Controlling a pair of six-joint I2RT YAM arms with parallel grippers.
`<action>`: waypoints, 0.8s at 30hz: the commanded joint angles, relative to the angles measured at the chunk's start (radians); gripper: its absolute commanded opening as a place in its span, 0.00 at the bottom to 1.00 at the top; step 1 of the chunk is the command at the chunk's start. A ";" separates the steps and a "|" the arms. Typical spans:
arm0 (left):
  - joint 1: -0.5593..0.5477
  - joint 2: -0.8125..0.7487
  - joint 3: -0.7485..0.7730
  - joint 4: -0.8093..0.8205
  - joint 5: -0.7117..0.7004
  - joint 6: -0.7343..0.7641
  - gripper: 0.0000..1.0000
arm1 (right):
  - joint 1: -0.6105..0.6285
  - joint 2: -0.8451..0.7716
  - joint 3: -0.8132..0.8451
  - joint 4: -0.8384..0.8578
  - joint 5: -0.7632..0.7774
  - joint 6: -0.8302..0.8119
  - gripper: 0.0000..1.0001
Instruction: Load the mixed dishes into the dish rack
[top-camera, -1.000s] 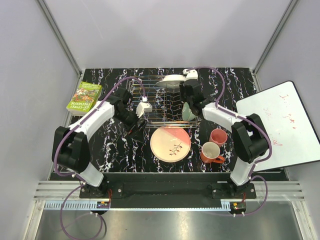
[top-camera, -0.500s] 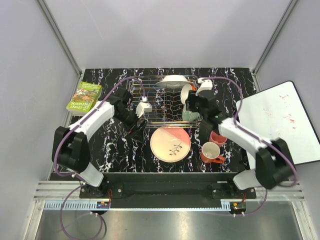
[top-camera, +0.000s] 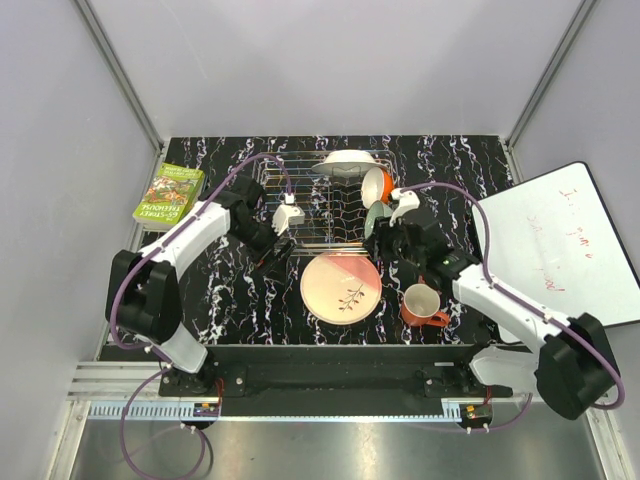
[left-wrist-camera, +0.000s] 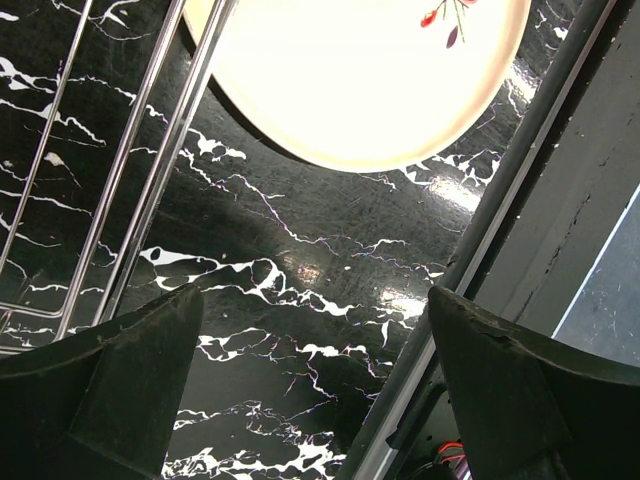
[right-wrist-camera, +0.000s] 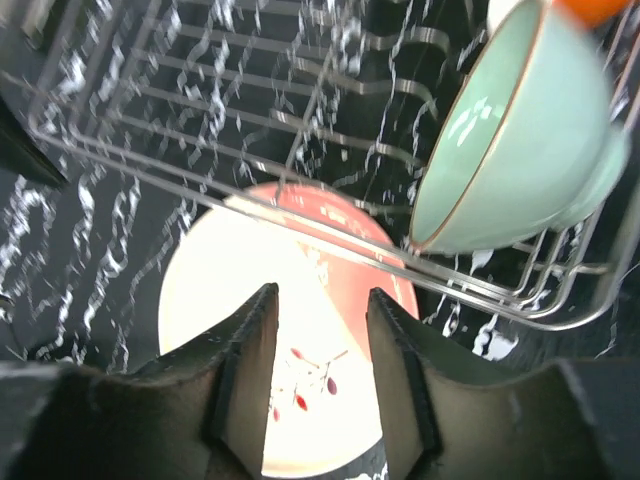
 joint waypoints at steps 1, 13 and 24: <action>0.004 -0.007 0.002 0.021 -0.011 0.014 0.99 | 0.020 0.047 -0.002 -0.029 -0.045 0.022 0.51; 0.004 -0.047 -0.092 0.027 -0.019 0.032 0.99 | 0.030 0.111 -0.001 -0.050 -0.036 0.026 0.50; 0.021 0.096 0.023 0.098 -0.059 0.013 0.99 | 0.030 0.216 0.077 -0.043 0.133 -0.003 0.50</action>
